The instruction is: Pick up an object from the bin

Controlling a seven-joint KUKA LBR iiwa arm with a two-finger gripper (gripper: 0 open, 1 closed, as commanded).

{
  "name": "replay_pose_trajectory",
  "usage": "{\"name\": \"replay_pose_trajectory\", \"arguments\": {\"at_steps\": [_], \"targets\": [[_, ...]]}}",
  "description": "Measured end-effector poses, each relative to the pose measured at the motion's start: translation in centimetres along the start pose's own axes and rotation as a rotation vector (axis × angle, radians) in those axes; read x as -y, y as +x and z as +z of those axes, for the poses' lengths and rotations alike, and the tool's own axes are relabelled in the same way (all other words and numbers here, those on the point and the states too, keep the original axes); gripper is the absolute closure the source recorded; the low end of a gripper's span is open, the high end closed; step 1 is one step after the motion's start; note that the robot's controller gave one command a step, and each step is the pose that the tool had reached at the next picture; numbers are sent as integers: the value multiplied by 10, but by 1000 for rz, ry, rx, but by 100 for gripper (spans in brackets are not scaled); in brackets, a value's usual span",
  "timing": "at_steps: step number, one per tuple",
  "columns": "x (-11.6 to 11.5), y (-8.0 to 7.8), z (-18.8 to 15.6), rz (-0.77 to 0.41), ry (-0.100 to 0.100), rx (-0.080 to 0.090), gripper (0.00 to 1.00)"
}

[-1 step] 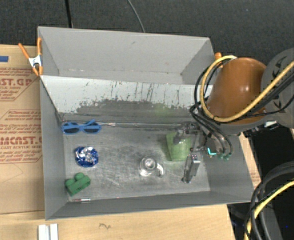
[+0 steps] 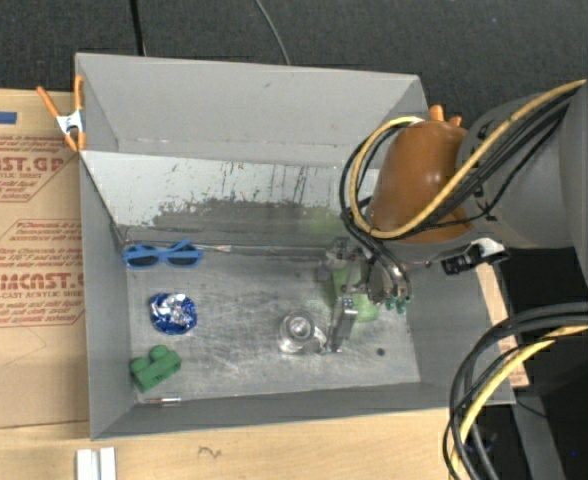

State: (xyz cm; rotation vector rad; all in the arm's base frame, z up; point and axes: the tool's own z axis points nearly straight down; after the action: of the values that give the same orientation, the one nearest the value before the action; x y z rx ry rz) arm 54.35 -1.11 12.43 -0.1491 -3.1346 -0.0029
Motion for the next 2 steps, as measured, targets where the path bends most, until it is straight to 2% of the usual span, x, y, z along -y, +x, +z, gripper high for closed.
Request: {"name": "replay_pose_trajectory", "arguments": {"at_steps": [1, 2], "targets": [[19, 30, 54, -108, 1, 14, 0], [-37, 62, 51, -151, 1, 24, 0]]}}
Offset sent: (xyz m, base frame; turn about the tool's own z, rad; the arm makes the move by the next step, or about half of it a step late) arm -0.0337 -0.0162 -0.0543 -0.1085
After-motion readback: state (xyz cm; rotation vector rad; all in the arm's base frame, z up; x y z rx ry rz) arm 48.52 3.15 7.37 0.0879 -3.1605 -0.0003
